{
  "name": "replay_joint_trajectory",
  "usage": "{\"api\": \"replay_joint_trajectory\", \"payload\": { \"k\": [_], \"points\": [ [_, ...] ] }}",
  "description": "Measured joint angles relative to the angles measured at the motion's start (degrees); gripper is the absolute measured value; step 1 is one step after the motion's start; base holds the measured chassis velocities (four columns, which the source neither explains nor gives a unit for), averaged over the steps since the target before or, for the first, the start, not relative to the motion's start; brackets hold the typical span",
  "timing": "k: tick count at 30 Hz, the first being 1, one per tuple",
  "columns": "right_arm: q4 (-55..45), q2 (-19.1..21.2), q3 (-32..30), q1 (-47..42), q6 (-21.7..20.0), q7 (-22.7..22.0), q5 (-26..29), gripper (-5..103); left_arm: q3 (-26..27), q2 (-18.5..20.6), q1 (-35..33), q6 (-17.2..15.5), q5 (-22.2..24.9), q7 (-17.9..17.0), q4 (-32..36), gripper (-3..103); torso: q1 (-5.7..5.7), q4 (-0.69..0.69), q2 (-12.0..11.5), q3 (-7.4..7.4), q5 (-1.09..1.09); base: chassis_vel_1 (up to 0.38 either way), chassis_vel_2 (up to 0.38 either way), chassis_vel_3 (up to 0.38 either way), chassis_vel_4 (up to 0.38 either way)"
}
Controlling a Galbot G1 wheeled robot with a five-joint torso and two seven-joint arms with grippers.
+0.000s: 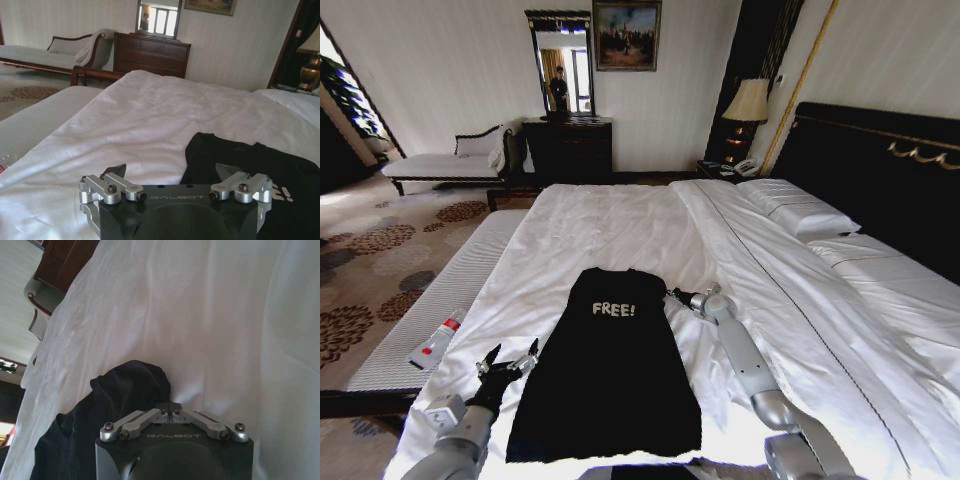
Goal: Fold the clothes on the bed.
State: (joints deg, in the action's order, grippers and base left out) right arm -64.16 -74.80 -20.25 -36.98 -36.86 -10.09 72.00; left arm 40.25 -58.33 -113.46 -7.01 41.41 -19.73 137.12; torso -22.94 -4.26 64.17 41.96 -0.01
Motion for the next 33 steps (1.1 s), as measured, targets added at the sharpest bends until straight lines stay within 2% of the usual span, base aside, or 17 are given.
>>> {"api": "replay_joint_trajectory", "payload": {
  "k": [2, 5, 12, 15, 18, 20, 21, 23, 25, 26, 29, 30, 33],
  "points": [
    [-0.12, 0.11, 0.25, 0.04, -0.02, 0.01, -0.29, 0, 0.11, -0.03, -0.01, 0.00, 0.04, 0.02, 0.07, 100, 0.00, 0.00, 0.00, 0.00, 0.00, 0.000, 0.000, 0.000, 0.000],
    [-0.18, 1.77, 2.77, 1.22, 0.39, 1.94, -6.23, 0, 0.45, -0.06, 0.02, 0.00, 0.26, 0.03, 0.10, 100, 0.00, 0.00, 0.00, 0.00, 0.00, 0.000, 0.000, 0.000, 0.000],
    [0.03, 4.23, 7.58, 4.81, 0.37, 2.35, -7.65, 0, 0.60, -0.31, -0.02, 0.06, 0.50, 0.14, 0.35, 100, 0.00, 0.01, 0.00, 0.00, 0.00, 0.000, 0.000, 0.000, 0.000],
    [1.17, 4.49, 10.49, 6.06, 0.79, 3.29, -10.48, 0, 0.97, -0.47, -0.13, 0.10, 0.64, 0.17, 0.57, 100, 0.00, 0.01, 0.00, 0.00, 0.00, 0.000, 0.000, 0.000, 0.000],
    [1.52, 4.03, 10.39, 6.24, 0.94, 3.30, -11.11, 0, 1.50, -0.53, -0.30, 0.10, 0.85, 0.19, 0.79, 100, 0.00, 0.00, 0.00, 0.00, 0.00, 0.000, 0.000, 0.000, 0.000],
    [0.81, 3.33, 8.13, 5.55, 1.07, 2.75, -10.14, -1, 2.03, -0.58, -0.70, 0.11, 1.06, 0.39, 0.90, 100, -0.01, 0.01, 0.00, 0.00, 0.00, 0.000, 0.000, 0.000, 0.000],
    [0.21, 3.14, 6.94, 5.03, 1.07, 2.44, -9.09, 5, 2.10, -0.60, -0.81, 0.14, 1.07, 0.50, 0.90, 100, 0.00, 0.01, 0.00, 0.00, 0.01, 0.000, 0.000, 0.000, 0.000],
    [-0.55, 3.06, 5.56, 4.39, 1.07, 2.08, -7.52, 5, 2.07, -0.62, -0.85, 0.16, 1.07, 0.56, 0.82, 100, 0.00, 0.01, 0.00, 0.00, 0.01, 0.000, 0.000, 0.000, 0.000],
    [-2.19, 3.05, 3.30, 3.07, 1.03, 1.27, -4.15, 16, 1.17, -0.62, -0.56, 0.16, 0.93, 0.55, 0.56, 100, 0.00, -0.01, 0.00, 0.00, -0.01, 0.000, 0.000, 0.000, 0.000],
    [-2.19, 3.05, 3.30, 3.07, 1.03, 1.27, -4.15, 16, 1.17, -0.62, -0.56, 0.16, 0.93, 0.55, 0.56, 100, 0.00, -0.01, 0.00, 0.00, -0.01, 0.000, 0.000, 0.000, 0.000],
    [-3.84, 3.23, 2.00, 0.90, 0.96, 1.08, -3.12, 32, -0.10, -0.41, -0.01, 0.15, 0.70, 0.38, 0.34, 100, 0.00, -0.01, 0.00, 0.00, -0.01, 0.000, 0.000, 0.000, 0.000],
    [-4.03, 3.23, 1.94, 0.34, 0.94, 1.13, -3.25, 32, -0.23, -0.34, 0.08, 0.14, 0.69, 0.33, 0.29, 100, 0.00, -0.02, 0.00, 0.00, 0.01, 0.000, 0.000, 0.000, 0.000],
    [-4.11, 2.96, 1.82, -0.77, 0.92, 1.39, -3.95, 42, -0.38, -0.18, 0.22, 0.08, 0.70, 0.20, 0.24, 100, 0.00, -0.01, 0.00, 0.00, 0.00, 0.000, 0.000, 0.000, 0.000]
  ]
}}
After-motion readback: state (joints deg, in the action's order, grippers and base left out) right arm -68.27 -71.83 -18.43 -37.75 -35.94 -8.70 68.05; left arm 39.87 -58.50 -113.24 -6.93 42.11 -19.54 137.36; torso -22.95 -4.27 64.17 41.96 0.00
